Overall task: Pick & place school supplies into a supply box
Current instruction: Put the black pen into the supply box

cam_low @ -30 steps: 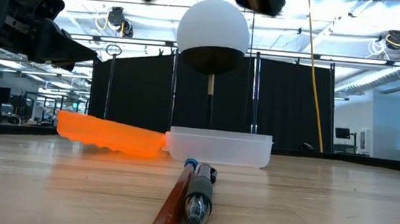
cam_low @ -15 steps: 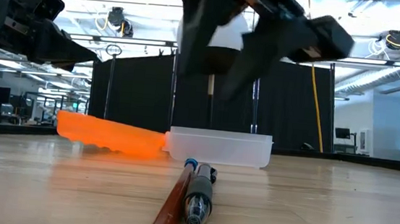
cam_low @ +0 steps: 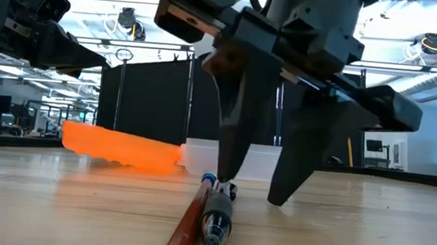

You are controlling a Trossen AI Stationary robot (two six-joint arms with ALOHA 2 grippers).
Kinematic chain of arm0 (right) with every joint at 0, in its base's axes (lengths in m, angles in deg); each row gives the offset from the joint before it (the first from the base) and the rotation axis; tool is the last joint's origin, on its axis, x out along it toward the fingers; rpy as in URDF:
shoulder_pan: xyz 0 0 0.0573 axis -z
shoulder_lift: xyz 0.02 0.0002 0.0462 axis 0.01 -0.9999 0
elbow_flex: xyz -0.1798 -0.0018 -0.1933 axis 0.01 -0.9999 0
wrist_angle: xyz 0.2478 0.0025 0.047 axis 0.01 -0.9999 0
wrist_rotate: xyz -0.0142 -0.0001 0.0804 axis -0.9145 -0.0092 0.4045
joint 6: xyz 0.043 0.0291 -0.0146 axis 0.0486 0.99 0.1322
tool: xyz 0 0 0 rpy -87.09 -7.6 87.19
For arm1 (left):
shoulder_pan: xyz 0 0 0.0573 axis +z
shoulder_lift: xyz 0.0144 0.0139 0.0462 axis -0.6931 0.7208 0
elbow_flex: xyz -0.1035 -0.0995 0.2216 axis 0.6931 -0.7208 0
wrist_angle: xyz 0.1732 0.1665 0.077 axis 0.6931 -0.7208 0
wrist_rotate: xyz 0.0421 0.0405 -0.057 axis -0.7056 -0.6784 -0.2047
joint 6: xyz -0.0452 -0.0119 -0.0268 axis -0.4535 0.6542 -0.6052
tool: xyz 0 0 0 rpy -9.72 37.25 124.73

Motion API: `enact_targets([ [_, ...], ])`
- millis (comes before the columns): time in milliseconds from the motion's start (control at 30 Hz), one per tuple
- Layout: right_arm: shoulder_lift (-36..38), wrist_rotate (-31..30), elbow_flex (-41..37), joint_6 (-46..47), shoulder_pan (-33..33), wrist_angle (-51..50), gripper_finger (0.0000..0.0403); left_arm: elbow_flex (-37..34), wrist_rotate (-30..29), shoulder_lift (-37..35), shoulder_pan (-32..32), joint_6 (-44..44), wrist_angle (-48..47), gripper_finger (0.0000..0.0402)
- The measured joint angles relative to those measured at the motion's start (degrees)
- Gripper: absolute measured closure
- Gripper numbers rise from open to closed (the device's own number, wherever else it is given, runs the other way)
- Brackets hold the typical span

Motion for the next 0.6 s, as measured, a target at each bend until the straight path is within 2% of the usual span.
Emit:
enact_targets([
  [400,0.0,-0.7,-1.0,-4.0,2.0,1.8,0.0238,0.0,0.0,0.0,0.0,0.0,-0.1,0.0394],
  [600,-0.1,-2.9,-1.0,-5.3,3.4,1.6,0.0238,0.0,0.0,0.0,0.0,0.0,-0.9,0.0394],
])
